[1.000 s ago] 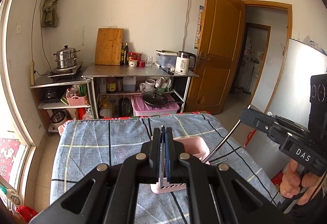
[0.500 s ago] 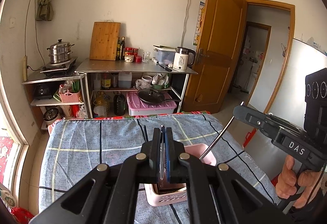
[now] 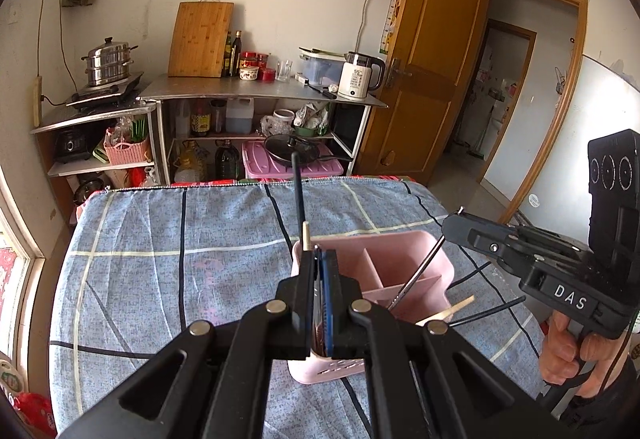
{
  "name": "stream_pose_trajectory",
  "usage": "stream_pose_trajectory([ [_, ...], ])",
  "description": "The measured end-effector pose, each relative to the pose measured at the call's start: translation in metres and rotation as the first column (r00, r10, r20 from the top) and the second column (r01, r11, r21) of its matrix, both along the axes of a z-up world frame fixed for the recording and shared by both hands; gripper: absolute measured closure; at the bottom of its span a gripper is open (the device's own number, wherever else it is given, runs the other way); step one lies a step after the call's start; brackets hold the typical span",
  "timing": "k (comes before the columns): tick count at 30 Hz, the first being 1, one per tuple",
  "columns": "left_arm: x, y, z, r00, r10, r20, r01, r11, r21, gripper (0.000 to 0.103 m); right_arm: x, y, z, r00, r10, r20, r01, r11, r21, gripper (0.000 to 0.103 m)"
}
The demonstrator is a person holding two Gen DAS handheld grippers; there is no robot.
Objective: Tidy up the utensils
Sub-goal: 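Open the left gripper inside the basket while the right gripper releases its chopstick, then move both grippers back to the remaining black chopsticks on the cloth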
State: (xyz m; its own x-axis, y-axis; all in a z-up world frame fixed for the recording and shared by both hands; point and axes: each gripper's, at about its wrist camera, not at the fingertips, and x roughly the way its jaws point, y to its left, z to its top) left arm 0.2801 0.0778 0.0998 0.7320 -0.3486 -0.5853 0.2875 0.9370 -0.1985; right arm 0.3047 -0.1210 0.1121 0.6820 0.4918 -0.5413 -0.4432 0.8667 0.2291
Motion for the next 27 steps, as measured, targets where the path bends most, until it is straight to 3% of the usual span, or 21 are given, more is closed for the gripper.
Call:
stream_pose_trajectory([
  [7, -0.002, 0.005, -0.015, 0.999, 0.001, -0.036, -0.002, 1.000, -0.009, 0.098, 0.005, 0.000, -0.023, 0.997, 0.015, -0.078, -0.017, 1.000, -0.024, 0.099],
  [10, -0.007, 0.007, -0.015, 0.999, 0.009, -0.030, -0.010, 1.000, -0.010, 0.090, 0.004, -0.002, -0.028, 0.995, 0.014, -0.099, -0.017, 0.999, -0.027, 0.099],
  [11, -0.009, 0.008, -0.014, 1.000, 0.013, -0.025, -0.013, 1.000, -0.013, 0.082, 0.003, -0.002, -0.027, 0.995, 0.012, -0.100, -0.015, 0.999, -0.029, 0.098],
  [14, -0.017, 0.013, -0.008, 1.000, 0.025, -0.001, -0.025, 0.999, -0.025, 0.075, -0.003, -0.008, -0.022, 0.996, 0.009, -0.086, -0.010, 1.000, -0.013, 0.089],
  [27, -0.084, 0.025, 0.002, 0.995, 0.083, 0.062, -0.080, 0.996, -0.046, 0.074, -0.074, -0.042, 0.006, 0.999, -0.007, 0.033, 0.006, 1.000, 0.018, 0.088],
])
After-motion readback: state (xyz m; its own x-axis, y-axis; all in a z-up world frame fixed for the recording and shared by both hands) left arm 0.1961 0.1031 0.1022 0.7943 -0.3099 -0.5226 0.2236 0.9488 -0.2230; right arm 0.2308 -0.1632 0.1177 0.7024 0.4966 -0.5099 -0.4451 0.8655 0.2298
